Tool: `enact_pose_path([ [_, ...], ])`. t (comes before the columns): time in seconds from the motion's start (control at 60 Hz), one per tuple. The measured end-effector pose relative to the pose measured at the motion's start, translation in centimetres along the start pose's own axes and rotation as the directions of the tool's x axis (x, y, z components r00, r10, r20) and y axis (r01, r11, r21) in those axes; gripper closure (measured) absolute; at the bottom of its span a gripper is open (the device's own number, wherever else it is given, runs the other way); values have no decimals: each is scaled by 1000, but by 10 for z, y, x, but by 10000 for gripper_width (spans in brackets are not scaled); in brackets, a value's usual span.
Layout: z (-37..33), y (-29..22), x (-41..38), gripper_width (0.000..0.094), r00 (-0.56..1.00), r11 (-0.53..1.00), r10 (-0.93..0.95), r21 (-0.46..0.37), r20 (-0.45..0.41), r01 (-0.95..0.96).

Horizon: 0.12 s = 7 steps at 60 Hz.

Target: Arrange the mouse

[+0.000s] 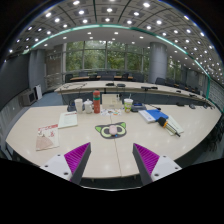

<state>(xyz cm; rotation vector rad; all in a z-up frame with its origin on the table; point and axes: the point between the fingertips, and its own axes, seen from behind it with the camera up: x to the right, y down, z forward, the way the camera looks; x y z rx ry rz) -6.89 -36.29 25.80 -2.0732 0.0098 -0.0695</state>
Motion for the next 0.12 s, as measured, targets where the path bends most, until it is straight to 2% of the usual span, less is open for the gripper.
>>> enact_pose_path([
  [0.117, -5, 0, -2, 80, 1000, 1000, -11, 4, 5, 11],
])
